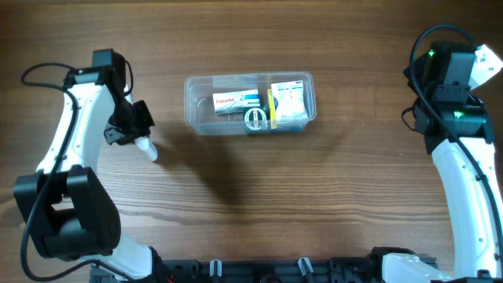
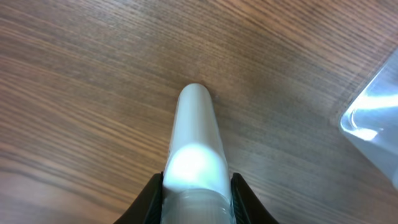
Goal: Pack container
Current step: 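Lower left gripper onto white bottle and grasp it, then carry white bottle with left gripper and lower into container's left end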
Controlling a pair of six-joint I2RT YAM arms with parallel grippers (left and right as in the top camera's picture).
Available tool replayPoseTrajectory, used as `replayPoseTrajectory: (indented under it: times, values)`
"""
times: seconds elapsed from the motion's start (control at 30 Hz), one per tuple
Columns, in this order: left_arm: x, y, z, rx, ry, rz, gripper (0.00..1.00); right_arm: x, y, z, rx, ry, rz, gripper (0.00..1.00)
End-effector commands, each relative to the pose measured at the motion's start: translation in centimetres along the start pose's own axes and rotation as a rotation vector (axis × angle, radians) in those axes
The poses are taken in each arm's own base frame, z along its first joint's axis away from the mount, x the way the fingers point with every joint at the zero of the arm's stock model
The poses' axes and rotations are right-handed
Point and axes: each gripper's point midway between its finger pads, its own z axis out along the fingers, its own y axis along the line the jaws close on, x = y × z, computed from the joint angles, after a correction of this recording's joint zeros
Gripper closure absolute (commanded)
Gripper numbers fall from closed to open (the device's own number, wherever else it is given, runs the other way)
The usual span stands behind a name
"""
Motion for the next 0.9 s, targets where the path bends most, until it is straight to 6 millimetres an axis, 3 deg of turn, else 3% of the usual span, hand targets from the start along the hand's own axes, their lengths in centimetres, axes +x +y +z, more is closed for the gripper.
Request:
replayPoseTrajectory:
  times: [0.0, 0.2, 0.37, 0.5, 0.63, 0.87]
  values:
    - [-2.1, -0.5, -4.1, 0.025, -0.115, 0.049, 0.86, 0.2, -0.1, 0.3, 0.011, 0.001, 0.004, 0.00]
    - [-3.1, -3.3, -10.6, 0.092, -0.281, 0.166, 0.87, 0.2, -0.1, 0.3, 0.011, 0.001, 0.004, 0.00]
    - [-2.5, -7.1, -15.9, 0.159, -0.445, 0.306, 0.87, 0.2, -0.1, 0.3, 0.011, 0.001, 0.004, 0.00]
    - [-1.4, -10.7, -18.9, 0.225, -0.562, 0.397, 0.87, 0.2, -0.1, 0.3, 0.011, 0.001, 0.004, 0.00]
    - [-0.5, -13.4, -19.7, 0.266, -0.604, 0.462, 0.85, 0.2, -0.1, 0.3, 0.011, 0.001, 0.004, 0.00]
    - [0.2, -16.0, -17.5, 0.275, -0.535, 0.470, 0.86, 0.2, -0.1, 0.3, 0.011, 0.001, 0.004, 0.00]
